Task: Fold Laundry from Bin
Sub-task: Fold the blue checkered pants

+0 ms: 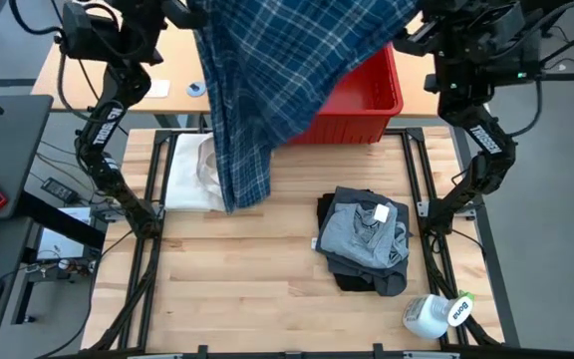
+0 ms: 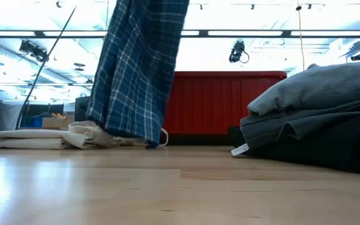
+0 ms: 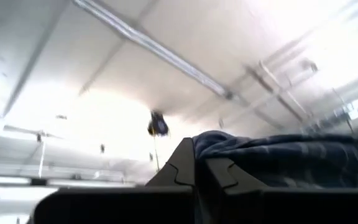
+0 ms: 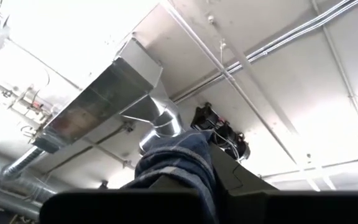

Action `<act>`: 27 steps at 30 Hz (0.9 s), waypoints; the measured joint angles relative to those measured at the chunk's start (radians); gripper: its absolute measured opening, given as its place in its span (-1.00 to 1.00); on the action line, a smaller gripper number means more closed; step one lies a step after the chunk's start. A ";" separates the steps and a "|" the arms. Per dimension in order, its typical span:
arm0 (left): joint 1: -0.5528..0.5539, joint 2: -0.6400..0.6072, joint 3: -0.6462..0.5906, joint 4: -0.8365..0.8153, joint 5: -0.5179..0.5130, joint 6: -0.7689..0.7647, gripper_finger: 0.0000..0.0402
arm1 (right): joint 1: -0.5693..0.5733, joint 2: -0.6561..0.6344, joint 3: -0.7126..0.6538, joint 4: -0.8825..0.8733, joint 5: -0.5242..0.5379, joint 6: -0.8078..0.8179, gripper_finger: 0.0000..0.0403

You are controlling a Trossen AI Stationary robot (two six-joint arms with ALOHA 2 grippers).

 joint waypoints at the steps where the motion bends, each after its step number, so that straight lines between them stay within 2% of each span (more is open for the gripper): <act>1: 0.001 0.007 0.000 0.033 -0.001 -0.005 -0.99 | -0.004 0.005 0.000 0.008 -0.001 -0.003 -0.96; 6: -0.008 0.046 0.000 0.174 0.009 -0.072 -0.99 | -0.013 0.017 -0.001 0.081 -0.015 -0.006 -0.96; 17: -0.021 0.092 0.000 0.194 0.087 -0.439 -1.00 | -0.013 0.013 0.000 0.194 -0.061 -0.014 -0.96; 22: -0.019 0.123 0.001 0.197 0.095 -0.513 -1.00 | -0.055 0.011 0.000 0.181 0.010 -0.055 -0.96; 27: -0.010 0.180 0.001 0.192 0.092 -0.583 -1.00 | -0.114 0.008 0.002 0.094 0.067 -0.058 -0.96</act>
